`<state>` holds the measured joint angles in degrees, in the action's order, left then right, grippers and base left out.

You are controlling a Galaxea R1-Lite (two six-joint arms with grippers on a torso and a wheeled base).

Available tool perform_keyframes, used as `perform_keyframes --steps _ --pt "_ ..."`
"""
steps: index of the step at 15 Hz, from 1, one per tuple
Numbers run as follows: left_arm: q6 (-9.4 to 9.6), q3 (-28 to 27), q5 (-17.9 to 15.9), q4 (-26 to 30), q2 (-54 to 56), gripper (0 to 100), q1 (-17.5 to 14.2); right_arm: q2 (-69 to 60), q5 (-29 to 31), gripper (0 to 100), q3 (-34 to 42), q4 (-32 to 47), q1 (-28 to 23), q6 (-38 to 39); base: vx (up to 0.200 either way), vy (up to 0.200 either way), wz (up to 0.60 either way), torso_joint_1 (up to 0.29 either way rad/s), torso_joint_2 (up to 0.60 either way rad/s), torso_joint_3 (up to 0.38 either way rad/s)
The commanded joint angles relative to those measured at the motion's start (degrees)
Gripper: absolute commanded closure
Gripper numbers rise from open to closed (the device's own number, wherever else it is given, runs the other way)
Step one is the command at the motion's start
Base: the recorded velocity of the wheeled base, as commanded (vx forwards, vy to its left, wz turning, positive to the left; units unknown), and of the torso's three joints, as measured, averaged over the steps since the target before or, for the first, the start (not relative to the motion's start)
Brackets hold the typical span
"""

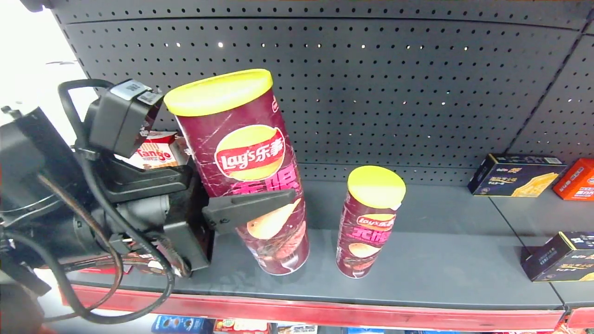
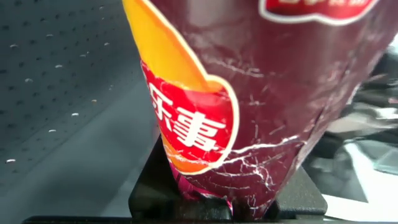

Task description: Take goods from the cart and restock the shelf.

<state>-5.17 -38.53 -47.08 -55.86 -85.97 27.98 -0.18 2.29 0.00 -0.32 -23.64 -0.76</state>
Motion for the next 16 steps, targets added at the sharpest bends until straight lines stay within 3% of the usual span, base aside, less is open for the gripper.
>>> perform_keyframes --steps 1,6,9,11,12,13,15,16 --pt "1.57 -4.5 0.0 -1.7 -7.2 100 -4.1 0.2 0.0 0 0.0 0.0 0.0 0.0 0.0 0.0 0.0 0.0 0.0 0.0" --pt "1.83 -13.0 0.8 1.5 -12.6 100 -4.5 0.2 0.0 0 0.0 0.0 0.0 0.0 0.0 0.0 0.0 0.0 0.0 0.0" --pt "2.62 -16.7 7.5 -0.8 -16.2 100 -2.8 0.2 0.0 0 0.0 0.0 0.0 0.0 0.0 0.0 0.0 0.0 0.0 0.0" --pt "2.53 -19.0 7.9 3.8 -15.8 100 -2.2 0.2 0.0 0 0.0 0.0 0.0 0.0 0.0 0.0 0.0 0.0 0.0 0.0" --pt "3.5 -20.4 8.0 10.1 -15.6 100 -1.9 0.2 0.0 0 0.0 0.0 0.0 0.0 0.0 0.0 0.0 0.0 0.0 0.0" --pt "4.91 -21.6 7.9 12.5 -15.7 100 -1.7 0.2 0.0 0 0.0 0.0 0.0 0.0 0.0 0.0 0.0 0.0 0.0 0.0" --pt "7.63 -23.5 7.7 14.0 -16.2 100 -1.2 0.2 0.0 0 0.0 0.0 0.0 0.0 0.0 0.0 0.0 0.0 0.0 0.0" --pt "7.81 -23.9 7.3 14.1 -16.7 100 -0.8 0.2 0.0 0 0.0 0.0 0.0 0.0 0.0 0.0 0.0 0.0 0.0 0.0"
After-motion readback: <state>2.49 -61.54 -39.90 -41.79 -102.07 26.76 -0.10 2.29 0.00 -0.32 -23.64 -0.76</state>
